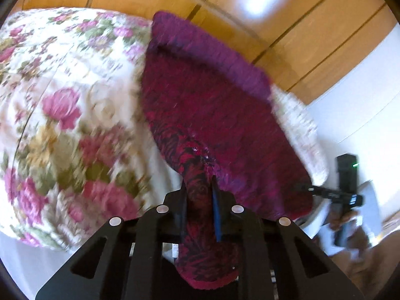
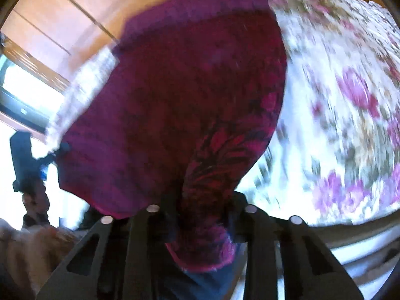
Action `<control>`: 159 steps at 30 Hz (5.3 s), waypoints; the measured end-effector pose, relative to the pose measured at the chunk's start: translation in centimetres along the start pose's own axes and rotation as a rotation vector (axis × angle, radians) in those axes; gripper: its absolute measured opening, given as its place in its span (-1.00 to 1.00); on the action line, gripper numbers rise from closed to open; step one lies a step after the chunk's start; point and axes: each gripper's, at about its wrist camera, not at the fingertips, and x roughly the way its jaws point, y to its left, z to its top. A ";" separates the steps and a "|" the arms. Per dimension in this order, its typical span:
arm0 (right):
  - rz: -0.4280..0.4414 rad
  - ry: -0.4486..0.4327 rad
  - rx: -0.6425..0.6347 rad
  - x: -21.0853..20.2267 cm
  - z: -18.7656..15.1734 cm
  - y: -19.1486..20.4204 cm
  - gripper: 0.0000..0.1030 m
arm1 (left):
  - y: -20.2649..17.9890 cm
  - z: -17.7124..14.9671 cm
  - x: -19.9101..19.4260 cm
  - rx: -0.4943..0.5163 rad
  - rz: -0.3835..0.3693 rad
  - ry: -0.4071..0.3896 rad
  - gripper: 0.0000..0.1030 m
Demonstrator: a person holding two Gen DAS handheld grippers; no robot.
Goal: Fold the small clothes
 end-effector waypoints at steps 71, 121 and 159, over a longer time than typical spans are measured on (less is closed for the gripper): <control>-0.082 -0.094 0.089 -4.8 -3.6 -1.8 -0.77 | 3.8 -1.1 -2.5 -0.161 0.028 0.031 -0.73; -0.431 -0.245 -0.120 3.7 4.2 1.7 -0.06 | -2.7 8.1 5.3 0.277 0.438 -0.087 -0.50; -0.512 -0.227 -0.165 2.5 2.8 2.8 -0.36 | -3.6 6.2 2.1 0.290 0.345 -0.199 -0.64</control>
